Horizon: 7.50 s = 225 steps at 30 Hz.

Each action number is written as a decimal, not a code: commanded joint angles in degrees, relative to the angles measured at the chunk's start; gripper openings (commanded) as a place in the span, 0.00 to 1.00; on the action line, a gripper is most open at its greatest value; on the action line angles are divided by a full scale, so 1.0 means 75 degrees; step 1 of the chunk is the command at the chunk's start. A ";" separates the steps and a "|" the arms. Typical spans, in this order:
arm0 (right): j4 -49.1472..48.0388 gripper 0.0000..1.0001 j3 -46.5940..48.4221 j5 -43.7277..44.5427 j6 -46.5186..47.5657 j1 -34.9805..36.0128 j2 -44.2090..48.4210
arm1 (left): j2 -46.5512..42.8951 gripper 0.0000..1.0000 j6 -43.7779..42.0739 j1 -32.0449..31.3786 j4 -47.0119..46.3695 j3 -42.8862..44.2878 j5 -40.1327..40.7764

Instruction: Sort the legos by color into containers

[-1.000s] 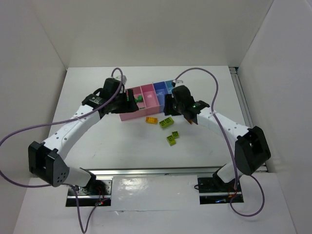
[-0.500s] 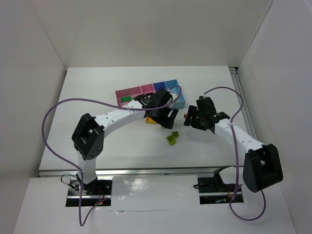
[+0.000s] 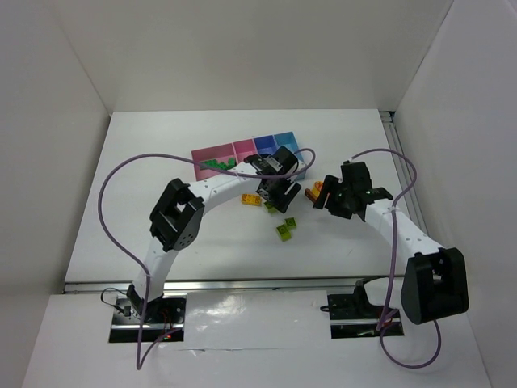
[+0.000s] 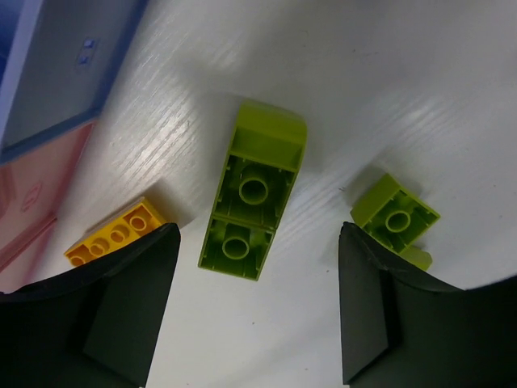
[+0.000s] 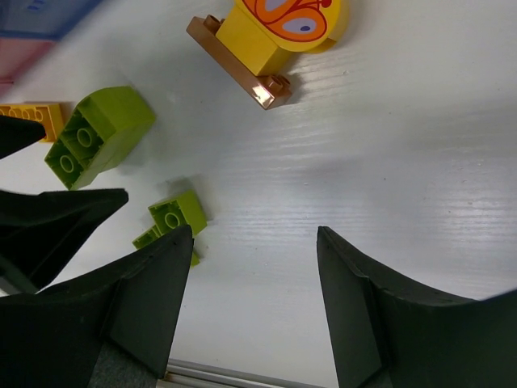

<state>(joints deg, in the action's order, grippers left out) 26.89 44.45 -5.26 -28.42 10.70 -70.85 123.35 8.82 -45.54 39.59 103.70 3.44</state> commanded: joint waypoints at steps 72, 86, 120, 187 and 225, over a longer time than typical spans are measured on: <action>-0.3973 0.17 0.1656 -0.6799 0.0485 0.0484 -0.1335 | -0.1341 0.00 0.0687 0.3236 -0.1786 -0.0456 -0.9283; -0.3585 0.17 0.1668 -0.6471 0.0733 0.0062 -0.1545 | -0.1119 0.00 0.1472 0.3634 -0.2467 -0.0456 -0.9143; -0.2719 0.17 0.2136 -0.4829 0.0720 -0.0079 -0.1710 | 0.0582 0.69 0.2422 0.3634 -0.0989 0.1971 -0.3246; -0.3129 0.17 0.2862 -0.4038 0.0053 0.0014 -0.2389 | -0.0651 0.00 0.2257 0.3974 -0.1883 0.0210 -0.4465; -0.3010 0.67 0.6756 0.0056 0.0392 0.2382 -0.5523 | -0.3790 0.73 0.3078 0.5064 -0.0299 -0.0737 -0.1268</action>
<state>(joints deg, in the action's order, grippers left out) 7.29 98.67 -8.78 -25.85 28.29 -120.86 96.23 30.68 -8.01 37.82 99.26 -6.59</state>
